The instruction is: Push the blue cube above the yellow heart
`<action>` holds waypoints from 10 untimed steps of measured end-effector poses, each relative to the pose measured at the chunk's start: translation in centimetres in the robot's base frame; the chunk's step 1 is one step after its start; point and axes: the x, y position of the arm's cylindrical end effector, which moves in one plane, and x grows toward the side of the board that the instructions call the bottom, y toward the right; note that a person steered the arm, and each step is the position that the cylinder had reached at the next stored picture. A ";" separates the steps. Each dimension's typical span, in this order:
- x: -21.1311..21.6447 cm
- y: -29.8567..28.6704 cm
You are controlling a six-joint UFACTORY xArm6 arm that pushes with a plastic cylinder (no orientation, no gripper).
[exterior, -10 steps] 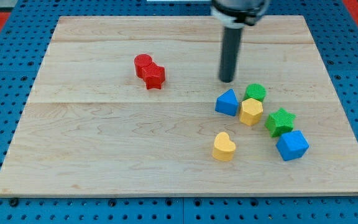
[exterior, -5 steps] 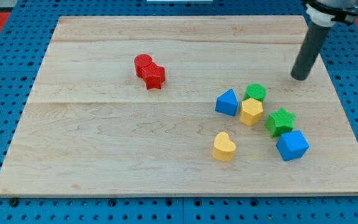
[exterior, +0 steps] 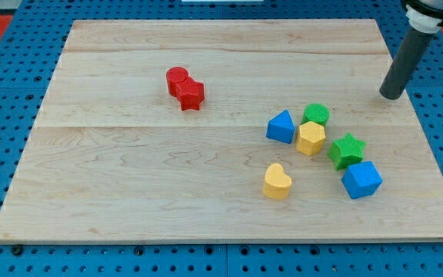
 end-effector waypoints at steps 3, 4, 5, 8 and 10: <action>0.0 0.0; 2.2 -0.5; 5.4 -1.9; 17.0 -5.0; 11.6 -16.6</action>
